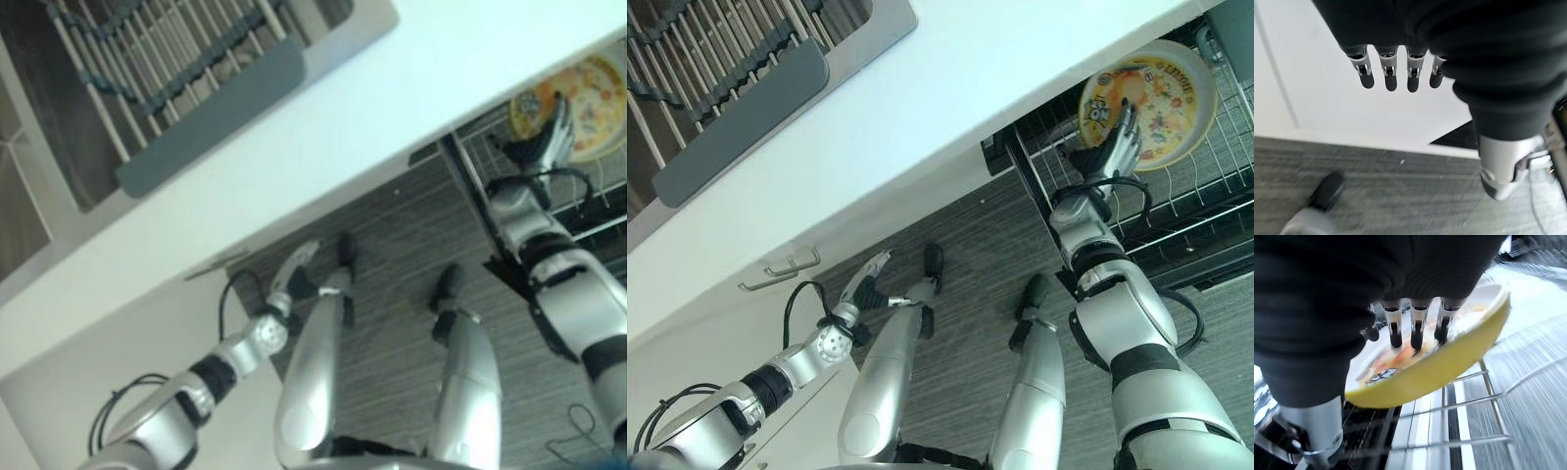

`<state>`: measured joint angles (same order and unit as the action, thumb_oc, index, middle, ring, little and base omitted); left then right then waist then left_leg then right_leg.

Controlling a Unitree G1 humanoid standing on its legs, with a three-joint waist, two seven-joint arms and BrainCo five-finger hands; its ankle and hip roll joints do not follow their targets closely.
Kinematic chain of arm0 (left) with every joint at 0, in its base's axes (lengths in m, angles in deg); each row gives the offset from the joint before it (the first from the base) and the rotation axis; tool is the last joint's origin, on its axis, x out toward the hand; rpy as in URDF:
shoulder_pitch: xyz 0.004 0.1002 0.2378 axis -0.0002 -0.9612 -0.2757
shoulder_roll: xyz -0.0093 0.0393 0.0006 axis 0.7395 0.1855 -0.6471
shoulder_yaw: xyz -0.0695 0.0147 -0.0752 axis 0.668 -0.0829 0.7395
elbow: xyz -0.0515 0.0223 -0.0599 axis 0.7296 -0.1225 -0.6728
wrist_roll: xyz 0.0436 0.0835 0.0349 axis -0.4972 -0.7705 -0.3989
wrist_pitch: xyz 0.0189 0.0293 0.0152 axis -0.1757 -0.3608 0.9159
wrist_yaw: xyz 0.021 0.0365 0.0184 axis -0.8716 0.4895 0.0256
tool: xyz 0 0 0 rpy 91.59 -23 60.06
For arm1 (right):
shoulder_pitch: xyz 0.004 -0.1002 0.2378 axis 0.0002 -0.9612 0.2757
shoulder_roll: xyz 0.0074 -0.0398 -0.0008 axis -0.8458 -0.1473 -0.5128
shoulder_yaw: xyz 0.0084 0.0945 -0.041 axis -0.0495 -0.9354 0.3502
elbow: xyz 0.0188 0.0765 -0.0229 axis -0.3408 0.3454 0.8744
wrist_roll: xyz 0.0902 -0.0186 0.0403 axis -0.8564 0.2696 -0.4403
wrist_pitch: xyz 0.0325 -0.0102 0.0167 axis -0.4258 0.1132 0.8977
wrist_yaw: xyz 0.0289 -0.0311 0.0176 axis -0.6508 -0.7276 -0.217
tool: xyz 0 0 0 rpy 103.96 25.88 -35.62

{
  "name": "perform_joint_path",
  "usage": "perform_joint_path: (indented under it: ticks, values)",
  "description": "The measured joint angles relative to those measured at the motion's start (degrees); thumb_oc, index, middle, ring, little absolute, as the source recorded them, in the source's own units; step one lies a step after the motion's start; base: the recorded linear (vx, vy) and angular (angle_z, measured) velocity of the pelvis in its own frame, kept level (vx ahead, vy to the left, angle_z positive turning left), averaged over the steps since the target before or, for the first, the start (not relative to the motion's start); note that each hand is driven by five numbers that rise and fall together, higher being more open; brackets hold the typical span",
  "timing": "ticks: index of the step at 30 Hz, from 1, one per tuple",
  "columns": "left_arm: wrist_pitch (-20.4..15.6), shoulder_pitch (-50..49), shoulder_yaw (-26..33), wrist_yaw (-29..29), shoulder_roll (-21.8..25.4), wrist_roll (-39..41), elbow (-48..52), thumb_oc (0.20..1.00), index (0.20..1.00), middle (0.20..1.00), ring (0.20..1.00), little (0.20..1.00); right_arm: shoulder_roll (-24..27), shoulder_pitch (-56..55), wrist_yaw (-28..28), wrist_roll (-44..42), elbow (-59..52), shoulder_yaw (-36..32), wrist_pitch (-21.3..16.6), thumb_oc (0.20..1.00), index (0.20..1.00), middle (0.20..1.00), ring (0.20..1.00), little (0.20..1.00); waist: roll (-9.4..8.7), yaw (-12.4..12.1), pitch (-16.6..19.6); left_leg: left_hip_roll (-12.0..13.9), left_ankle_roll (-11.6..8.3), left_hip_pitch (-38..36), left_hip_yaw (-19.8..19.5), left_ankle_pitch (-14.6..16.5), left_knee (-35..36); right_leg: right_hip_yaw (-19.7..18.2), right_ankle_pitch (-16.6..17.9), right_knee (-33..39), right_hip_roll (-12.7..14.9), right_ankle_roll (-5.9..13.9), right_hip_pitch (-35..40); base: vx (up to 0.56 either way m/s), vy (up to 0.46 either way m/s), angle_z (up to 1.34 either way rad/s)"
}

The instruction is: Place the dishes in the dishwasher.

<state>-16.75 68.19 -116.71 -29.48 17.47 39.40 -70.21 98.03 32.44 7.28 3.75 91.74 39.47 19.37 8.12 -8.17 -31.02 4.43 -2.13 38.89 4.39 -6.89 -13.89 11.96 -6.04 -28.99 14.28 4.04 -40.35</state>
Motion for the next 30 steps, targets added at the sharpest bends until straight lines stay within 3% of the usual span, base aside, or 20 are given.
perform_joint_path:
  ticks: [5,8,10,11,13,15,17,20,24,25,27,30]
  values:
    - [0.52,-0.18,-0.64,0.39,-2.18,0.00,-0.02,1.000,1.000,1.000,1.000,1.000,-0.67,0.50,1.56,-1.90,0.06,-1.22,-1.49,1.000,1.000,1.000,1.000,1.000,1.34,0.30,0.86,-0.23,0.32,-0.90,0.55,-1.00,1.90,-0.54,-0.02,-0.22,0.17,-0.08,-0.26,-0.01,0.070,-0.02]
    - [0.53,-0.50,-0.51,0.33,-3.59,0.04,-0.16,1.000,1.000,1.000,1.000,1.000,-0.72,1.45,-0.74,-2.31,0.09,-1.53,-1.98,1.000,1.000,1.000,1.000,1.000,2.39,0.24,1.56,-0.23,0.16,-0.16,0.71,-1.48,2.02,-0.45,0.05,-0.57,0.20,-0.17,-1.20,-0.04,0.064,0.01]
    - [0.48,-0.77,-0.88,0.24,-3.95,0.40,-0.55,1.000,1.000,1.000,1.000,1.000,-1.86,1.72,-2.04,-7.18,-0.19,-4.95,-4.93,1.000,1.000,1.000,1.000,1.000,2.96,0.13,1.95,-0.24,-0.01,-0.11,0.59,-1.82,2.32,-0.32,0.44,-0.77,0.17,0.42,-1.36,-0.06,0.080,0.02]
    - [0.48,-1.11,-0.42,0.01,-4.25,0.49,-0.99,1.000,1.000,1.000,1.000,1.000,-3.91,1.79,-1.95,-14.03,-1.64,-9.15,-9.36,1.000,1.000,1.000,1.000,1.000,2.97,0.28,1.95,-0.22,-0.04,-0.53,0.70,-1.83,2.66,-0.44,0.46,-0.42,0.12,0.38,-1.09,-0.02,0.086,-0.02]
    - [0.50,-1.84,-0.37,-0.22,-4.76,0.50,-1.48,1.000,1.000,1.000,1.000,1.000,-6.46,0.40,0.28,-19.55,-3.93,-10.57,-14.15,1.000,1.000,1.000,1.000,1.000,2.96,0.73,1.95,-0.23,-0.03,-2.60,0.83,-1.84,3.47,-0.55,0.89,0.29,0.01,0.60,0.90,-0.01,0.096,-0.06]
    - [0.75,-1.86,0.10,-0.39,-5.32,0.44,-2.57,1.000,1.000,1.000,1.000,1.000,-8.62,-3.50,-2.33,-18.73,-12.59,-9.95,-17.50,1.000,1.000,1.000,1.000,1.000,2.89,1.78,1.90,-0.27,0.15,-5.06,1.22,-1.66,4.01,-0.74,1.10,1.40,-0.05,0.79,3.48,0.00,0.141,-0.07]
    - [1.65,-1.94,1.20,-1.48,-6.31,0.44,-4.52,1.000,1.000,1.000,1.000,1.000,-10.37,-9.03,-7.05,-12.62,-21.52,-10.16,-20.47,1.000,1.000,1.000,1.000,1.000,2.66,2.97,1.76,-0.58,0.54,-9.23,1.94,-1.36,4.98,-1.42,1.57,3.10,0.04,1.16,7.50,0.00,0.149,-0.12]
    - [1.91,-5.11,4.19,-2.54,-8.38,0.43,-11.96,1.000,1.000,1.000,1.000,1.000,-13.84,-17.45,-13.61,-6.91,-33.33,-10.20,-21.37,1.000,1.000,1.000,1.000,1.000,1.12,6.85,1.68,-1.06,1.18,-17.46,3.59,-0.46,6.94,-2.02,2.21,6.59,0.05,1.98,15.83,0.00,0.050,-0.21]
    - [2.05,-8.20,4.44,-2.33,-7.89,0.38,-15.37,1.000,1.000,1.000,1.000,1.000,-14.20,-24.83,-17.92,-3.54,-40.96,-7.57,-19.18,1.000,1.000,1.000,1.000,1.000,-3.02,8.31,3.71,0.02,0.55,-25.12,4.25,0.78,8.20,-2.35,2.18,10.72,-1.47,1.74,24.09,0.12,0.012,-0.14]
    - [2.25,-8.99,4.41,-2.06,-8.10,0.30,-17.28,1.000,1.000,1.000,1.000,1.000,-14.44,-28.20,-18.88,-2.28,-43.04,-7.34,-17.82,1.000,1.000,1.000,1.000,1.000,-4.35,8.61,5.42,0.54,0.27,-28.55,4.27,1.38,9.62,-2.12,2.32,13.09,-2.18,1.95,28.09,0.17,-0.022,-0.07]
    - [2.52,-12.03,4.36,-1.75,-8.30,0.29,-20.27,1.000,1.000,1.000,1.000,1.000,-15.04,-32.63,-20.00,-1.68,-43.94,-5.99,-16.28,1.000,1.000,1.000,1.000,1.000,-6.64,8.66,12.14,1.06,-0.05,-31.32,4.84,1.59,11.81,-2.05,2.29,15.47,-3.00,2.08,30.66,0.18,-0.019,-0.12]
    - [2.93,-15.28,4.60,-0.09,-9.56,0.41,-23.70,1.000,1.000,1.000,1.000,1.000,-15.01,-38.91,-20.34,-1.54,-45.15,-5.56,-13.78,1.000,1.000,1.000,1.000,1.000,-7.41,9.36,18.23,1.47,-0.12,-36.35,5.77,1.61,14.84,-2.15,3.20,19.81,-4.07,2.02,35.88,0.12,-0.008,-0.16]
